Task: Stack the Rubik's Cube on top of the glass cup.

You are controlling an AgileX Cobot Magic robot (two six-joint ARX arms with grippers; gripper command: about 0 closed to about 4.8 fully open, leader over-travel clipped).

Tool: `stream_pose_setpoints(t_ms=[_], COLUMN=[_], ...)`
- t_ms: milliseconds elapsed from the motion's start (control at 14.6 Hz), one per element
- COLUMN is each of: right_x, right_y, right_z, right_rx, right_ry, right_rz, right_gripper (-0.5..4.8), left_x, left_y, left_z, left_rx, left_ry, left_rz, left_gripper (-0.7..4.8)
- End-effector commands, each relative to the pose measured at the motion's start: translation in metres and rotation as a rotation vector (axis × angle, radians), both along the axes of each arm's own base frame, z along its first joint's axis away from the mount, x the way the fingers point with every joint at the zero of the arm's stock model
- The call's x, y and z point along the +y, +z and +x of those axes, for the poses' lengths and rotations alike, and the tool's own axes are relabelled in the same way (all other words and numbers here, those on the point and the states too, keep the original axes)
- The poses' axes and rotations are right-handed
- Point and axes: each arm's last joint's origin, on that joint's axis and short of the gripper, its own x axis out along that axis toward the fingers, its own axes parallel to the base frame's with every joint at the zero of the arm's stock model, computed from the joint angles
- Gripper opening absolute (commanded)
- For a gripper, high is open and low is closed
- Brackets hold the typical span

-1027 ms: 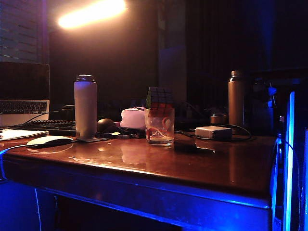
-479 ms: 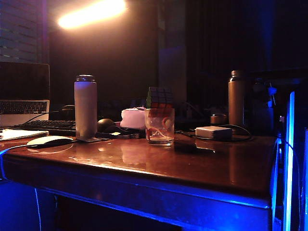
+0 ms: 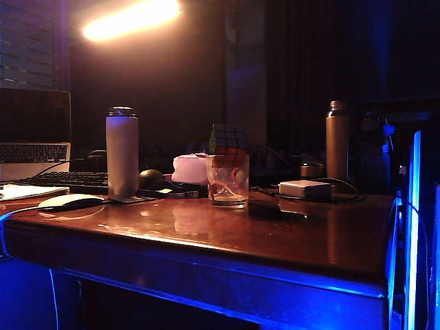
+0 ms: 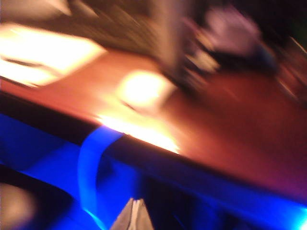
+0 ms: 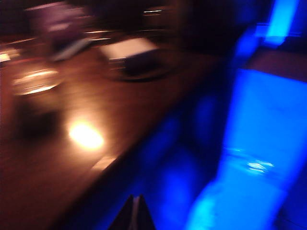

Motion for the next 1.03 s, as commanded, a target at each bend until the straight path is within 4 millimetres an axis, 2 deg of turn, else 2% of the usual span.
stream_pose_setpoints(t_ms=[68, 342, 1027], right_x=[-0.008, -0.007, -0.007], right_y=[-0.001, -0.001, -0.001], right_z=[0.001, 0.001, 0.001], right_rx=[0.001, 0.001, 0.001], right_ry=[-0.085, -0.073, -0.071], right_rz=[0.001, 0.002, 0.002], right_gripper=[-0.01, -0.01, -0.01], left_x=[0.003, -0.007, -0.007], left_y=[0.003, 0.003, 0.003], left_z=[-0.001, -0.001, -0.001], left_rx=[-0.043, -0.041, -0.041], left_ry=[0.034, -0.069, -0.073], left_rz=[0.004, 0.002, 0.002], left_gripper=[-0.05, -0.05, -0.05])
